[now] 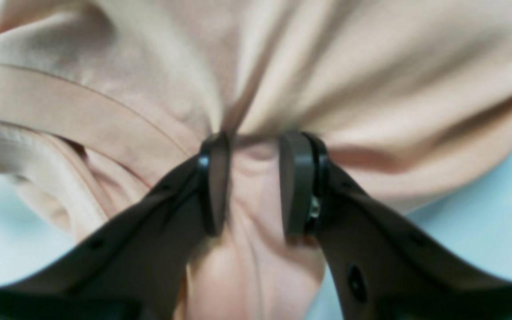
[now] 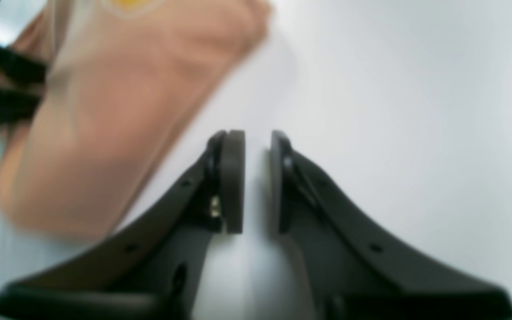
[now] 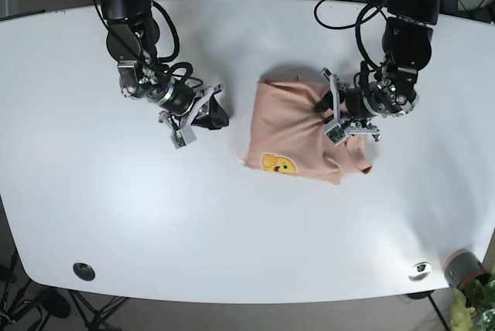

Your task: Fold the T-shirt properly

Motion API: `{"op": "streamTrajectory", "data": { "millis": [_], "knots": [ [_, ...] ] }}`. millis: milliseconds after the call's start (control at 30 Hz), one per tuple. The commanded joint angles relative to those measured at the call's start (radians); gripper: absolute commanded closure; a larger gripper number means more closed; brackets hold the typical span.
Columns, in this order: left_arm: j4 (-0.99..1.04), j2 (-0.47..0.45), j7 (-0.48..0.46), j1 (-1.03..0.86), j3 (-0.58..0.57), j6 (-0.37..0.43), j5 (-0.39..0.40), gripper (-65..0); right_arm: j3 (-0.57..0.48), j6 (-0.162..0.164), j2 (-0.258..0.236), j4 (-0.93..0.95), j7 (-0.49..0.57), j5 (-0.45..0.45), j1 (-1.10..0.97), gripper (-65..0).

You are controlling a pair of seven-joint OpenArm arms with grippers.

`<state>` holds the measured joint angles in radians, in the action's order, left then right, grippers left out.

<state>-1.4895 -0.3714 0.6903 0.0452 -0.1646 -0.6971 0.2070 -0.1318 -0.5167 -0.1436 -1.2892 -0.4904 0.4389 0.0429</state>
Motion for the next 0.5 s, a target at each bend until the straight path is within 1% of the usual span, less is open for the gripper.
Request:
{"op": "streamTrajectory", "data": {
  "millis": [0, 100, 200, 267, 400, 467],
  "knots": [
    [-0.084, -0.008, 0.038, 0.008, 0.032, -0.001, -0.011, -18.3, 0.001, -0.001, 0.002, -0.112, -0.047, -0.009, 0.004, -9.5],
    [-0.150, -0.001, 0.067, -0.003, 0.066, -0.001, -0.011, -18.3, 0.001, -0.001, 0.003, -0.185, -0.089, -0.009, 0.010, -9.5],
    [-0.211, 0.001, 0.079, -0.037, 0.096, -0.001, -0.011, -18.3, 0.001, -0.001, 0.005, -0.195, -0.112, -0.005, 0.053, -9.5],
    [-0.253, 0.001, 0.079, -0.067, 0.113, -0.001, -0.011, -18.3, 0.001, -0.001, 0.029, -0.183, -0.127, -0.010, 0.096, -9.7],
    [-0.306, 0.005, 0.079, -0.118, 0.142, -0.001, -0.011, -18.3, 0.001, -0.001, 0.062, -0.119, -0.147, -0.010, 0.185, -9.7],
    [-0.322, 0.028, 0.079, -0.141, 0.161, -0.001, -0.013, -18.3, 0.001, -0.001, 0.081, -0.077, -0.147, -0.010, 0.226, -9.8]
  ]
}}
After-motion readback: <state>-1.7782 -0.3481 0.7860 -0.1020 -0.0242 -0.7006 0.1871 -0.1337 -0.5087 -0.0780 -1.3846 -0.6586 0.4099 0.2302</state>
